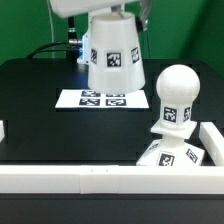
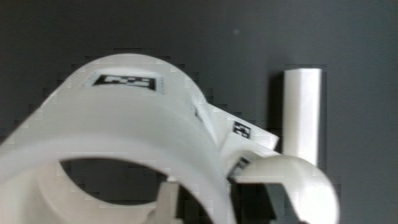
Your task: Assemble lamp
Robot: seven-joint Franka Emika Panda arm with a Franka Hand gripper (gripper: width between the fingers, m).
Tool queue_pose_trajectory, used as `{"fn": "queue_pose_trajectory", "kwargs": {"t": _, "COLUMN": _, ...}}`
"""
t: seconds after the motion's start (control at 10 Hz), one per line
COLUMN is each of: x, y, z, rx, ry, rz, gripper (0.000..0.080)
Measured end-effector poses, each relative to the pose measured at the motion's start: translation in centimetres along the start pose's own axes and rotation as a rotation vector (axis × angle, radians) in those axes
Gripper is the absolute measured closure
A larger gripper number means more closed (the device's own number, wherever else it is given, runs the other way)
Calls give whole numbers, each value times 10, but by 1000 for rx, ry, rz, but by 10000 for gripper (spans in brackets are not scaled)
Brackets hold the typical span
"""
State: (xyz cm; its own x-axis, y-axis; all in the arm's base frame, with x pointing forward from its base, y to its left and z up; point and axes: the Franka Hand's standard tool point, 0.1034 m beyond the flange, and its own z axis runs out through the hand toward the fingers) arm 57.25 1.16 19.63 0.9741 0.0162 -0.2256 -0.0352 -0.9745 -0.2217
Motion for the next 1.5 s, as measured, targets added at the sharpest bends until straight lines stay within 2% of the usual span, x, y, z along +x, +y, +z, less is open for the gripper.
{"fn": "queue_pose_trajectory", "kwargs": {"t": 0.4, "x": 7, "y": -36, "z": -37, "rx": 11, "ry": -29, "rz": 16, "gripper": 755}}
{"fn": "queue_pose_trajectory", "kwargs": {"t": 0.6, "x": 20, "y": -57, "z": -43, "rx": 11, "ry": -26, "rz": 41, "gripper": 755}}
{"fn": "queue_pose_trajectory", "kwargs": {"t": 0.7, "x": 25, "y": -65, "z": -41, "rx": 10, "ry": -25, "rz": 40, "gripper": 755}}
{"fn": "queue_pose_trajectory", "kwargs": {"t": 0.8, "x": 31, "y": -76, "z": -34, "rx": 7, "ry": -29, "rz": 52, "gripper": 755}}
{"fn": "queue_pose_trajectory", "kwargs": {"t": 1.0, "x": 43, "y": -91, "z": -12, "rx": 1, "ry": -18, "rz": 64, "gripper": 755}}
{"fn": "queue_pose_trajectory", "kwargs": {"t": 1.3, "x": 52, "y": -91, "z": 23, "rx": -9, "ry": -1, "rz": 61, "gripper": 755}}
{"fn": "queue_pose_trajectory", "kwargs": {"t": 1.5, "x": 50, "y": -86, "z": 40, "rx": -14, "ry": 9, "rz": 63, "gripper": 755}}
